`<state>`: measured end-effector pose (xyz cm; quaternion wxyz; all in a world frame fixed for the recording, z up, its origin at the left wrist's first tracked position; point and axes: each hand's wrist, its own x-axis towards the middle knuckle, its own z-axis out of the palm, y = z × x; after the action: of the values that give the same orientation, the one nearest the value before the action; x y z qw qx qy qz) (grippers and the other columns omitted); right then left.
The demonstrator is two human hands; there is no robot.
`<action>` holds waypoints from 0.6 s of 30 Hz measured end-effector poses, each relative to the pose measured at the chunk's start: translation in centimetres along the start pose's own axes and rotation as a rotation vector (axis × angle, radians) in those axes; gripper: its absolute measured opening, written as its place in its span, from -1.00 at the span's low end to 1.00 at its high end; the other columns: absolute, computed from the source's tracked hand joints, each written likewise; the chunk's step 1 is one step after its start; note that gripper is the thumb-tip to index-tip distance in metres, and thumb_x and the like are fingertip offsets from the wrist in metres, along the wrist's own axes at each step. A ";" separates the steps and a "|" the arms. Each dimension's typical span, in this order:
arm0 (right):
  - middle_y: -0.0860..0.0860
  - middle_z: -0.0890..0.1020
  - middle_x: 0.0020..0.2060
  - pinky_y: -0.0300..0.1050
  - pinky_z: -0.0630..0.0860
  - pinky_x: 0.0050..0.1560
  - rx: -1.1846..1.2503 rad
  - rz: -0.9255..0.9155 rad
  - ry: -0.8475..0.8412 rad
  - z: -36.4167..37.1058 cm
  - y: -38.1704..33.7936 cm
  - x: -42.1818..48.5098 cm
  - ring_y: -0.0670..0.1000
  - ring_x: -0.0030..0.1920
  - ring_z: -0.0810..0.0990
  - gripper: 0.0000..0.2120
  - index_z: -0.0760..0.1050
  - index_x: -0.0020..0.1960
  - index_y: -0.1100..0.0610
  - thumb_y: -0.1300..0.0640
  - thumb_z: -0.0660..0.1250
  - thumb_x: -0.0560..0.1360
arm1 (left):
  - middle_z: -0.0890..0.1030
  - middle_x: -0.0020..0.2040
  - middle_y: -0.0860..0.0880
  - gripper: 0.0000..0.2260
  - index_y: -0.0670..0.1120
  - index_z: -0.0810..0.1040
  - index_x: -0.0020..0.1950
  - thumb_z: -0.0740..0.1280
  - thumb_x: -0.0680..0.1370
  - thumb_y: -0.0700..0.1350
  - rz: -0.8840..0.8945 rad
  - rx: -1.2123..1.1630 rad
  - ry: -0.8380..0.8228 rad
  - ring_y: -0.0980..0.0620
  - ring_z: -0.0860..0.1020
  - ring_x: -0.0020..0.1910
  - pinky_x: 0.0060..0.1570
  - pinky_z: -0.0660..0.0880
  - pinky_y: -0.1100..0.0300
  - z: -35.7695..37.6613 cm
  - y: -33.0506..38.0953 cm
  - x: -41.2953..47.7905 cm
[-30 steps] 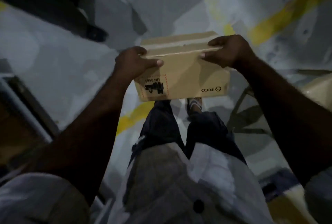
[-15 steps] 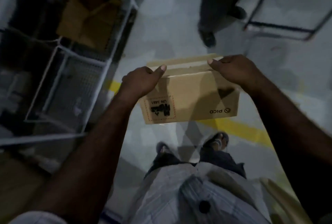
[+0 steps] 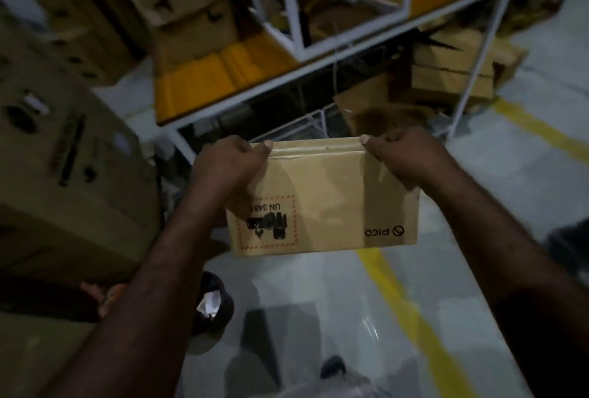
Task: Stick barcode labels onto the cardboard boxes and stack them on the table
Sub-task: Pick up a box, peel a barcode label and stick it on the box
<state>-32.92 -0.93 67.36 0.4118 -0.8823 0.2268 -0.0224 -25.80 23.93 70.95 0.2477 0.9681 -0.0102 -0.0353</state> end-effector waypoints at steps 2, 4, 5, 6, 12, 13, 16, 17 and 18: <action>0.03 0.67 -0.22 0.17 0.66 -0.17 0.021 -0.069 0.039 1.1 -4.2 1.4 0.13 -0.24 0.65 -0.52 0.62 -0.10 -0.06 -0.44 0.22 0.37 | 0.60 -0.08 -0.01 -0.68 0.07 0.52 -0.09 0.24 0.54 0.30 -0.023 -0.098 0.046 -0.03 0.58 -0.10 0.00 0.58 -0.04 -3.2 -1.9 1.7; -0.01 0.64 -0.25 0.10 0.65 -0.18 0.050 -0.124 0.063 1.8 -7.7 2.8 0.08 -0.24 0.63 -0.61 0.62 -0.03 -0.08 -0.36 0.24 0.45 | 0.60 -0.08 -0.01 -0.68 0.05 0.52 -0.09 0.26 0.54 0.28 -0.073 -0.207 0.109 -0.04 0.58 -0.09 -0.01 0.59 -0.04 -6.0 -3.4 3.1; -0.04 0.62 -0.26 0.07 0.64 -0.17 0.059 -0.150 0.070 2.1 -9.3 3.4 0.04 -0.24 0.62 -0.65 0.62 0.00 -0.08 -0.30 0.25 0.49 | 0.60 -0.04 -0.03 -0.68 0.03 0.53 -0.03 0.27 0.53 0.28 -0.103 -0.276 0.146 -0.06 0.59 -0.06 0.00 0.59 -0.06 -7.2 -4.0 3.9; -0.07 0.61 -0.26 0.08 0.64 -0.16 0.062 -0.176 0.078 2.3 -10.7 4.1 0.02 -0.23 0.61 -0.68 0.62 0.01 -0.07 -0.27 0.26 0.51 | 0.61 -0.01 -0.04 -0.66 0.00 0.55 0.05 0.29 0.53 0.26 -0.133 -0.348 0.169 -0.08 0.60 -0.04 -0.02 0.60 -0.06 -8.2 -4.6 4.6; -0.13 0.62 -0.20 0.11 0.64 -0.07 0.107 -0.276 0.093 4.0 -16.5 9.7 -0.03 -0.13 0.61 -0.72 0.64 0.02 -0.05 -0.20 0.30 0.51 | 0.64 -0.10 -0.10 -0.81 -0.09 0.57 -0.08 0.40 0.54 0.04 -0.204 -0.627 0.212 -0.06 0.60 -0.18 -0.32 0.46 0.13 -11.6 -6.8 9.7; -0.15 0.62 -0.21 0.10 0.63 -0.06 0.115 -0.289 0.105 4.4 -17.1 10.8 -0.04 -0.13 0.61 -0.71 0.65 0.01 -0.04 -0.21 0.30 0.51 | 0.63 -0.09 -0.09 -0.80 -0.10 0.59 -0.05 0.40 0.54 0.03 -0.211 -0.647 0.225 -0.06 0.60 -0.18 -0.32 0.46 0.14 -11.8 -6.8 10.6; -0.14 0.64 -0.20 0.09 0.62 -0.02 0.151 -0.317 0.124 5.5 -18.8 14.9 -0.02 -0.09 0.61 -0.68 0.68 -0.04 -0.03 -0.23 0.31 0.49 | 0.62 -0.11 -0.04 -0.77 -0.14 0.61 0.06 0.39 0.55 0.01 -0.223 -0.699 0.265 -0.02 0.60 -0.18 -0.32 0.46 0.17 -12.0 -6.6 13.7; -0.13 0.65 -0.18 0.11 0.62 -0.01 0.165 -0.326 0.112 5.9 -19.3 16.4 -0.02 -0.07 0.62 -0.67 0.68 -0.05 -0.03 -0.24 0.31 0.48 | 0.62 -0.11 -0.04 -0.76 -0.14 0.60 0.08 0.38 0.55 0.01 -0.227 -0.714 0.282 -0.01 0.60 -0.17 -0.31 0.47 0.17 -12.1 -6.4 14.8; -0.13 0.66 -0.17 0.12 0.61 0.00 0.181 -0.330 0.093 6.2 -19.8 18.0 -0.02 -0.06 0.62 -0.67 0.67 -0.06 -0.04 -0.25 0.30 0.47 | 0.63 -0.10 -0.04 -0.75 -0.13 0.59 0.11 0.38 0.56 0.01 -0.231 -0.726 0.296 -0.01 0.60 -0.16 -0.31 0.47 0.16 -12.1 -6.3 16.0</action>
<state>-7.82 7.00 75.22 0.4692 -0.8650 0.0947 -0.1506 -8.92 34.63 77.54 0.5667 0.8071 0.1476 0.0754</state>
